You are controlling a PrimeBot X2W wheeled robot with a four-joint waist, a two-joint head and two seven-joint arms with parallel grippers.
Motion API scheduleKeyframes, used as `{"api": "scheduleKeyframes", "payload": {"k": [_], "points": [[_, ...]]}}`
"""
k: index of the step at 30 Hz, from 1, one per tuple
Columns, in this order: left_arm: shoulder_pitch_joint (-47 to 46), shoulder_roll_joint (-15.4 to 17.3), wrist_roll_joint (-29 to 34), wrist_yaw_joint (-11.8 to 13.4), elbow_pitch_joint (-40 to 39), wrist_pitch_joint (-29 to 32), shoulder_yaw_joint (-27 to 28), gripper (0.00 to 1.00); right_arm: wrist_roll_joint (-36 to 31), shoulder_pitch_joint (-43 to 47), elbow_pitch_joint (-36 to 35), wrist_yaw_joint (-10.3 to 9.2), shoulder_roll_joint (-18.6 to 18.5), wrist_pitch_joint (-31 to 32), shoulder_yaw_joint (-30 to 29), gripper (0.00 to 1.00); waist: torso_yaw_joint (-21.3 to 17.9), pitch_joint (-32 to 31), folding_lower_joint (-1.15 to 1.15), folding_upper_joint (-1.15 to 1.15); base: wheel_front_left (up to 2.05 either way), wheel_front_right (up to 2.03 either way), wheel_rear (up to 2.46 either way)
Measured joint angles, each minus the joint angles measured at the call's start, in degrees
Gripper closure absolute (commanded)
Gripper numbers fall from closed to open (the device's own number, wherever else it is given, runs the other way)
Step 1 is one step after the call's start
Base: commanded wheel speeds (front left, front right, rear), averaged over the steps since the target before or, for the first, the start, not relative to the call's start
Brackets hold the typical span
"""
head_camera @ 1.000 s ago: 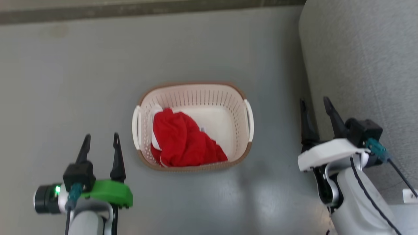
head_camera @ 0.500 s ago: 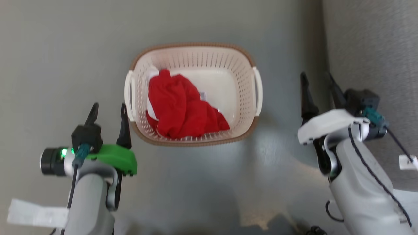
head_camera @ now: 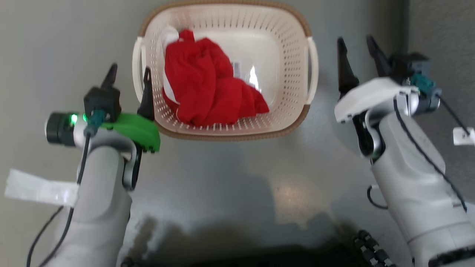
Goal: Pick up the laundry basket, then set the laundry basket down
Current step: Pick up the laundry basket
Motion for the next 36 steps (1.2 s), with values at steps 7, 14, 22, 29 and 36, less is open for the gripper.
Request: {"api": "scheduleKeyframes", "payload": {"k": [7,14,22,29,36], "points": [[-5.66,-0.24,-0.01,-0.67,3.58,-0.04,-1.52,0.0,1.81,-4.92,3.21,0.35,-0.16,0.0,1.55,0.0,0.73,5.57,0.0,0.0,0.0,0.0,0.0],[-8.56,-0.32,-0.14,-0.66,7.64,-0.13,-1.47,0.0,2.85,-7.11,5.72,0.81,-0.24,0.0,2.71,0.0,1.5,9.81,0.0,0.0,0.0,0.0,0.0],[-10.68,-0.37,-1.08,-0.65,11.81,-0.63,-1.55,0.0,3.75,-8.96,6.92,1.24,-0.29,0.0,4.58,0.0,2.18,12.16,-0.01,0.0,0.0,0.0,0.0],[-14.02,-0.47,-1.65,-0.65,14.84,-0.87,-2.11,0.0,5.36,-10.28,8.36,1.27,-0.32,0.0,6.13,0.0,2.49,13.0,0.0,0.0,0.0,0.0,0.0],[-16.3,-0.55,-2.41,-0.69,17.38,-1.13,-3.66,0.0,6.82,-10.99,10.38,1.26,-0.37,0.0,8.15,0.0,2.51,13.07,-0.01,0.0,0.0,0.0,0.0]]}}
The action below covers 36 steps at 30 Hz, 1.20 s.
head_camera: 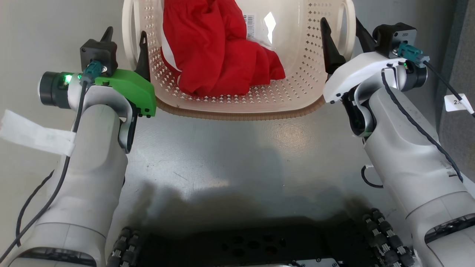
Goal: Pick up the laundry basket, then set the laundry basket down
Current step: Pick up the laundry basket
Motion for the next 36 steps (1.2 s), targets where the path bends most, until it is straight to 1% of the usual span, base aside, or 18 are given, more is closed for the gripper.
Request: {"api": "scheduleKeyframes", "payload": {"k": [3,5,6,7,8,9,10,11,12,13,14,22,24,35,36], "points": [[-0.58,0.0,-1.21,-0.07,1.2,-0.01,-0.85,0.01,0.29,-0.34,0.27,0.0,0.0,0.0,0.71,0.0,-0.07,-0.01,0.0,0.0,0.0,0.0,0.0],[-0.77,-0.02,-1.23,-0.51,1.6,-0.01,-1.44,0.33,0.73,-0.75,0.45,-0.02,0.01,0.0,1.0,0.09,-0.13,-0.02,0.0,0.0,0.0,0.0,0.0],[-0.81,-0.03,-1.24,-0.55,1.94,-0.01,-1.68,0.51,0.98,-0.93,0.48,-0.04,0.0,0.0,1.09,0.16,-0.17,-0.03,0.0,0.0,0.0,0.0,0.0],[-0.82,-0.03,-1.31,-0.85,2.41,-0.01,-1.94,0.6,1.29,-1.07,0.57,-0.09,0.0,0.0,1.18,0.26,-0.2,-0.04,0.0,0.0,0.0,0.0,0.0],[-0.82,-0.02,-1.55,-1.04,2.79,-0.01,-2.27,0.73,1.55,-1.14,0.7,-0.09,0.0,0.0,1.27,0.44,-0.23,-0.06,0.0,0.0,0.0,0.0,0.0],[-0.82,-0.03,-1.77,-1.07,2.97,-0.02,-2.69,0.93,1.72,-1.15,0.85,-0.1,0.0,0.0,1.42,0.56,-0.27,-0.09,0.0,0.0,0.0,0.0,0.0],[-0.86,-0.12,-1.79,-1.26,3.03,-0.03,-3.1,1.0,1.92,-1.16,1.02,-0.14,0.01,0.0,1.56,0.63,-0.31,-0.13,0.0,0.0,0.0,0.0,0.0],[-0.91,-0.31,-2.1,-1.32,3.13,-0.19,-3.22,1.0,2.16,-1.19,1.34,-0.54,0.01,0.0,1.69,0.74,-0.35,-0.17,0.0,0.0,0.0,0.0,0.0],[-1.06,-0.26,-2.59,-1.37,3.22,-0.19,-3.28,1.0,2.21,-1.21,1.78,-0.6,-0.01,0.0,1.87,0.91,-0.39,-0.23,0.0,0.0,0.0,0.0,0.0],[-1.24,-0.25,-2.79,-1.56,3.39,-0.19,-3.43,1.0,2.34,-1.22,2.01,-0.76,0.09,0.0,2.01,1.0,-0.42,-0.31,0.0,0.0,0.0,0.0,0.0],[-1.37,-0.29,-2.9,-1.56,3.63,-0.19,-3.65,1.0,2.71,-1.26,2.26,-1.12,0.32,0.0,2.09,1.0,-0.44,-0.44,0.0,0.0,0.0,0.0,0.0],[-1.38,-0.43,-5.69,-1.56,4.74,-0.19,-5.09,1.0,3.78,-1.3,4.27,-1.58,0.23,0.0,3.25,1.0,-0.57,-2.13,0.0,0.0,0.0,0.0,0.0],[-1.36,-0.43,-6.27,-1.56,4.72,-0.19,-5.21,1.0,4.0,-1.31,4.99,-2.03,0.24,0.0,3.67,1.0,-0.61,-2.72,0.0,0.0,0.0,0.0,0.0],[1.97,-0.59,-10.0,-1.56,5.8,-0.18,-6.14,1.0,6.65,-0.76,9.75,-2.16,0.56,0.0,6.37,1.0,-0.8,-7.88,0.0,0.0,0.0,0.0,0.0],[2.5,-0.64,-10.34,-1.56,6.12,-0.18,-6.35,1.0,6.8,-0.55,10.29,-2.4,0.67,0.01,6.69,1.0,-0.82,-8.52,0.0,0.0,0.0,0.0,0.0]]}}
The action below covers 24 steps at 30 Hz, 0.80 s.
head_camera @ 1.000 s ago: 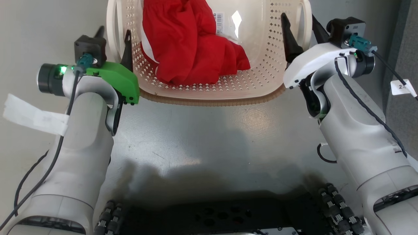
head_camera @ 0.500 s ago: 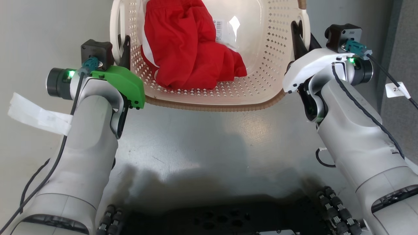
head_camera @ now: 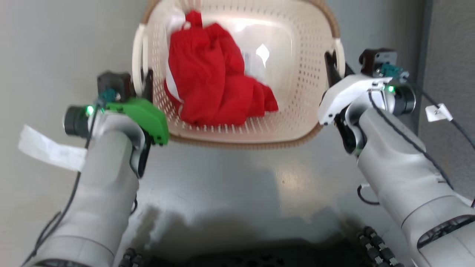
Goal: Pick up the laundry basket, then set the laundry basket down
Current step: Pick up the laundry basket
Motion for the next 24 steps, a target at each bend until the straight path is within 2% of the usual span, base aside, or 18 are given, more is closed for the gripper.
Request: {"api": "scheduleKeyframes", "payload": {"k": [12,24], "points": [[6.42,-0.47,-5.09,-0.43,3.18,0.0,-2.42,1.0,3.94,3.85,4.38,-0.09,0.79,0.51,4.63,1.0,-0.26,-8.98,0.0,0.0,0.0,0.0,0.0],[13.16,-0.81,-10.26,-1.45,7.12,0.87,-5.94,1.0,8.35,9.69,6.84,-0.05,1.19,6.73,9.82,1.0,-0.27,-19.47,-0.01,0.0,0.0,0.0,0.0]]}}
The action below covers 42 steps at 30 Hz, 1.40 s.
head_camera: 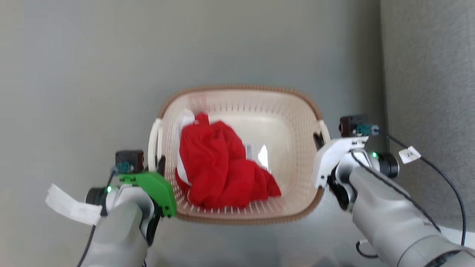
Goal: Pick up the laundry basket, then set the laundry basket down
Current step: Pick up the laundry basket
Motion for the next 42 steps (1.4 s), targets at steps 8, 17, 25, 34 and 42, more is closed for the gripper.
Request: {"api": "scheduleKeyframes", "payload": {"k": [8,17,25,34,42], "points": [[2.94,0.0,-2.56,-0.05,1.35,1.92,-1.8,1.0,2.64,3.37,0.05,-0.02,0.02,3.36,2.82,1.0,0.14,-6.58,0.0,0.0,0.0,0.0,0.0],[7.53,-0.01,-4.47,-0.05,2.69,2.77,-3.23,1.0,5.73,8.1,-0.56,-0.08,0.05,5.47,5.71,1.0,0.3,-13.99,0.0,0.0,0.0,0.0,0.0],[12.51,-0.01,-6.92,-0.04,3.7,3.27,-4.1,1.0,8.4,13.26,-1.32,-0.19,0.07,6.91,8.55,1.0,0.24,-20.56,0.0,0.0,0.0,0.0,0.0],[15.34,0.03,-9.31,0.52,3.63,3.92,-5.48,1.0,9.69,15.67,-1.81,-1.11,0.04,7.47,10.62,1.0,-0.03,-26.77,0.0,0.0,0.0,0.0,0.0],[15.34,0.25,-9.9,1.09,2.7,3.98,-6.35,1.0,11.2,15.61,-1.97,-1.64,-0.07,7.46,11.68,1.0,-0.29,-28.29,0.0,0.0,0.0,0.0,0.0]]}}
